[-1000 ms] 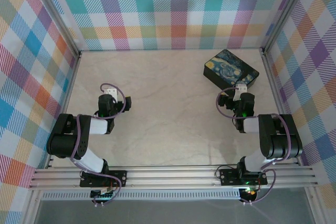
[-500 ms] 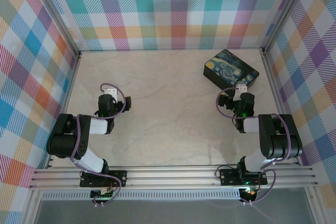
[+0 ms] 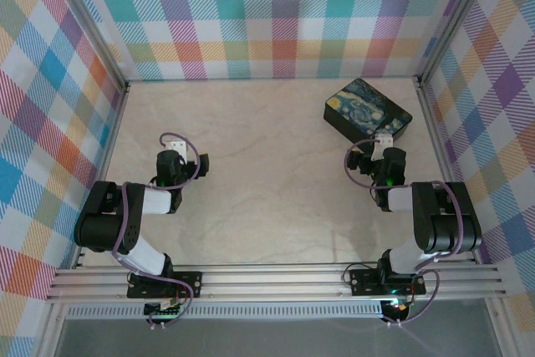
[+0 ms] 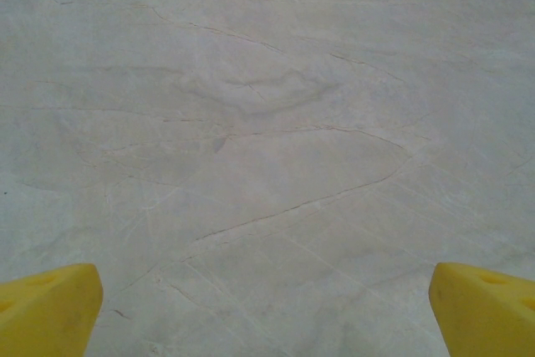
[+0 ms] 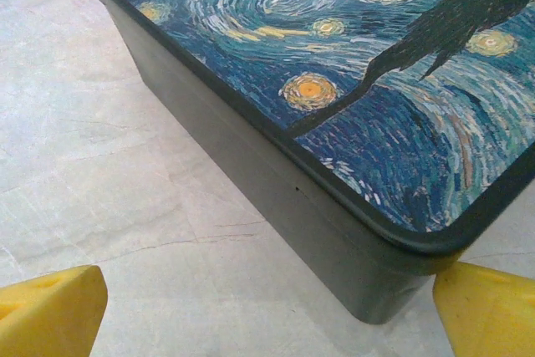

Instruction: Unlock the padlock with the key

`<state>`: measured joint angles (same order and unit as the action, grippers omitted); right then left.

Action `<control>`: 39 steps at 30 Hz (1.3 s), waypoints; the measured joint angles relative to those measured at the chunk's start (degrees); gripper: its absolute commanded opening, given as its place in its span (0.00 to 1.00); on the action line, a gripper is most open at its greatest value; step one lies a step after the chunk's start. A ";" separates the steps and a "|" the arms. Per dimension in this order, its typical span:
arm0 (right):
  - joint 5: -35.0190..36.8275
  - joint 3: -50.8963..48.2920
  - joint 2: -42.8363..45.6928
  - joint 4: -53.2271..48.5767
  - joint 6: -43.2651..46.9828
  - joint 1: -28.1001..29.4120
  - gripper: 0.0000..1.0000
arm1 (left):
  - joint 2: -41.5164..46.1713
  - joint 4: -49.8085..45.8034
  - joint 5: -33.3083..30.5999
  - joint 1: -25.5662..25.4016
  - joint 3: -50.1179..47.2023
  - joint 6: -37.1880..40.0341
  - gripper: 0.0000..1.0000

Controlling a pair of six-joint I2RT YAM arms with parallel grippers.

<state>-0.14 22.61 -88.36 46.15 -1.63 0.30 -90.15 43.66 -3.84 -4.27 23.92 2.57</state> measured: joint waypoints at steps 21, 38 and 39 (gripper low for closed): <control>-0.81 38.05 2.84 -51.67 -20.28 -13.51 0.91 | 3.63 -41.77 -13.88 3.61 29.31 -19.52 1.00; -12.66 48.11 -16.68 -61.29 -23.58 -12.98 0.75 | 2.91 -70.16 -12.59 3.19 39.15 -28.17 1.00; -13.07 48.46 -17.05 -61.26 -23.19 -12.17 0.74 | 2.49 -71.06 -12.59 3.19 39.28 -28.52 1.00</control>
<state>-13.21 71.07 -105.41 -15.11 -24.82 -11.88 -87.66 -27.40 -16.43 -1.08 63.20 -25.96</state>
